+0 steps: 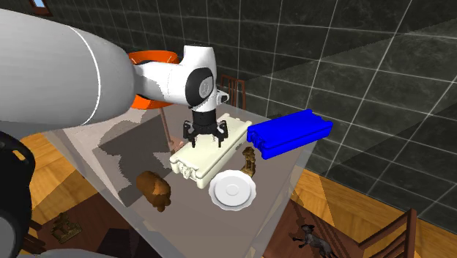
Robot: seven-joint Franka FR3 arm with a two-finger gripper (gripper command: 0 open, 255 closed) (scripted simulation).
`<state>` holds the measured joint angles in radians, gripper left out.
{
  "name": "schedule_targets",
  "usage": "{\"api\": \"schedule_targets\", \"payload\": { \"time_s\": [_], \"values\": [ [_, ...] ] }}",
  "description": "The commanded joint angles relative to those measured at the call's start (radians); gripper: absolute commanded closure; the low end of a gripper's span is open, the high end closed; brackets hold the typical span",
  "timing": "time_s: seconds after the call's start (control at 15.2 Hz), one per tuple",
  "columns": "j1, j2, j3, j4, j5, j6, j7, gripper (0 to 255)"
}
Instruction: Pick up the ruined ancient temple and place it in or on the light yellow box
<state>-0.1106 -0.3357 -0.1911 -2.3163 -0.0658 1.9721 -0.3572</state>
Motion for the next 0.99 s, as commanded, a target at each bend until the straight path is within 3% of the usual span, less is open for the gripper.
{"api": "schedule_targets", "payload": {
  "time_s": [0.0,0.46,0.92],
  "values": [
    [-0.006,0.071,-0.025,0.035,0.004,0.041,-0.036,0],
    [-0.035,0.318,-0.094,0.185,0.058,0.142,-0.168,0],
    [-0.093,0.580,-0.121,0.401,0.154,0.185,-0.300,0]
  ]
}}
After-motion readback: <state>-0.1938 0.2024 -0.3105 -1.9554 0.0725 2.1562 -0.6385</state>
